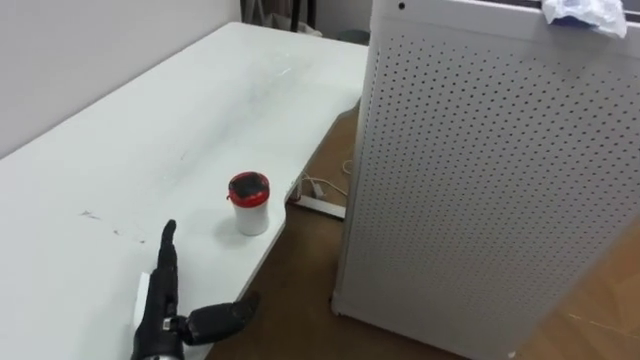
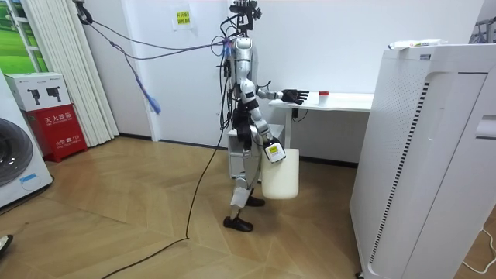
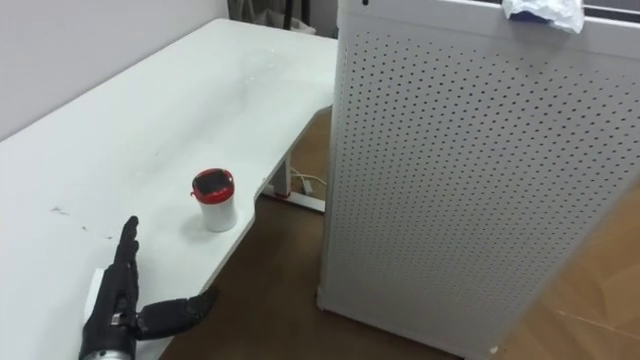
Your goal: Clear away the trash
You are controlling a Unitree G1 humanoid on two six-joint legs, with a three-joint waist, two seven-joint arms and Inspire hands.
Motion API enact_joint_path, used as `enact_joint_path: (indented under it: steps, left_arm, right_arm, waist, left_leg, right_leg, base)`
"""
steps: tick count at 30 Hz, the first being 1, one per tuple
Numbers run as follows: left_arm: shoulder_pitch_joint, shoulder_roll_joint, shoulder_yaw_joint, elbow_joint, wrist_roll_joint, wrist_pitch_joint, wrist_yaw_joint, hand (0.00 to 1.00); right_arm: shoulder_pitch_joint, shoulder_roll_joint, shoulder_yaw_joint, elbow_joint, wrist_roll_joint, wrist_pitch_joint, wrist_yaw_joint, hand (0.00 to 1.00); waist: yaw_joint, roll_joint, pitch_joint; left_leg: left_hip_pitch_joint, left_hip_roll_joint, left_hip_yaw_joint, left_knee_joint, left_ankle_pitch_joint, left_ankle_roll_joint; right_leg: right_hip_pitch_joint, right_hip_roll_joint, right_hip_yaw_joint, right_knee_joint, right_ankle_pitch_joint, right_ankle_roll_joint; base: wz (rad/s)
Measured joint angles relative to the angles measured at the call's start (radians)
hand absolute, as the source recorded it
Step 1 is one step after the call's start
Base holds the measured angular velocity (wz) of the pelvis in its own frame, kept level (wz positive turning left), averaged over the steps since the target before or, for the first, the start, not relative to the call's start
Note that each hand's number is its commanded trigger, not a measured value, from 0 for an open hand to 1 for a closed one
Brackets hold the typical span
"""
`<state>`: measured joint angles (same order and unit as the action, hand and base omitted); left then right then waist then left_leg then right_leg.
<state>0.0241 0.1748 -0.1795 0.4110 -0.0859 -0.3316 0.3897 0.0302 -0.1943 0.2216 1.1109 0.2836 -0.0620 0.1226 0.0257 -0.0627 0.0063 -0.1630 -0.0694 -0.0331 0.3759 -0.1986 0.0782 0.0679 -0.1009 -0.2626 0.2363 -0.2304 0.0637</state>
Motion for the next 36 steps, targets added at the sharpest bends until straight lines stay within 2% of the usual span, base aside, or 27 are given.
enact_joint_path:
  steps: [14, 20, 22, 25, 27, 30, 31, 36]
  left_arm:
    - [-0.107, -0.012, 0.057, 0.06, -0.05, 0.025, 0.057, 0.0]
    - [-0.171, 0.001, 0.063, 0.061, -0.174, 0.053, 0.08, 0.0]
    - [-0.191, 0.004, 0.072, 0.062, -0.217, 0.069, 0.08, 0.0]
    - [-0.219, 0.004, 0.089, 0.087, -0.217, 0.081, 0.078, 0.0]
    - [-0.244, 0.004, 0.09, 0.112, -0.218, 0.088, 0.081, 0.0]
    - [-0.305, 0.004, 0.09, 0.162, -0.219, 0.103, 0.084, 0.0]
    - [-0.318, 0.004, 0.09, 0.17, -0.224, 0.106, 0.085, 0.0]
    - [-0.35, 0.004, 0.098, 0.198, -0.228, 0.106, 0.09, 0.0]
  right_arm:
    - [0.023, 0.0, -0.007, -0.026, -0.013, 0.02, -0.017, 1.0]
    - [0.026, 0.0, -0.009, -0.026, 0.01, 0.021, -0.02, 1.0]
    - [0.029, 0.0, -0.009, -0.026, 0.026, 0.021, -0.021, 1.0]
    - [0.031, 0.0, -0.008, -0.029, 0.038, 0.022, -0.03, 1.0]
    - [0.031, 0.0, -0.007, -0.033, 0.048, 0.025, -0.04, 1.0]
    - [0.028, 0.0, -0.002, -0.034, 0.066, 0.032, -0.048, 1.0]
    - [0.026, 0.0, 0.002, -0.035, 0.068, 0.032, -0.049, 1.0]
    - [0.02, 0.0, 0.021, -0.034, 0.069, 0.032, -0.058, 1.0]
  waist:
    - [-0.025, -0.003, 0.001]
    - [-0.049, -0.001, 0.0002]
    - [-0.049, 0.001, 0.0007]
    - [-0.051, 0.008, 0.0033]
    - [-0.056, 0.015, 0.002]
    - [-0.06, 0.026, 0.0086]
    - [-0.061, 0.028, 0.0084]
    - [-0.064, 0.028, 0.0094]
  left_leg:
    - [-0.034, 0.027, -0.001, 0.001, 0.015, -0.022]
    - [-0.054, 0.032, 0.006, 0.005, 0.019, -0.021]
    - [-0.052, 0.036, 0.013, 0.007, 0.019, -0.021]
    - [-0.054, 0.04, 0.02, 0.007, 0.019, -0.022]
    - [-0.061, 0.041, 0.021, 0.01, 0.019, -0.022]
    - [-0.075, 0.043, 0.021, 0.019, 0.019, -0.022]
    - [-0.08, 0.044, 0.023, 0.021, 0.019, -0.021]
    - [-0.091, 0.047, 0.029, 0.022, 0.018, -0.02]
  right_leg:
    - [-0.034, 0.025, 0.0, 0.002, 0.014, -0.023]
    - [-0.052, 0.027, 0.001, 0.002, 0.018, -0.029]
    - [-0.051, 0.03, 0.009, 0.001, 0.021, -0.029]
    - [-0.055, 0.032, 0.016, 0.002, 0.022, -0.03]
    - [-0.062, 0.033, 0.017, 0.004, 0.022, -0.031]
    - [-0.071, 0.035, 0.023, 0.005, 0.024, -0.033]
    - [-0.078, 0.036, 0.027, 0.008, 0.024, -0.032]
    - [-0.097, 0.035, 0.039, 0.02, 0.025, -0.032]
  base:
    - [-0.01]
    - [-0.02]
    - [-0.1]
    - [-0.07]
    - [0.0]
    - [-0.01]
    - [-0.06]
    - [-0.06]
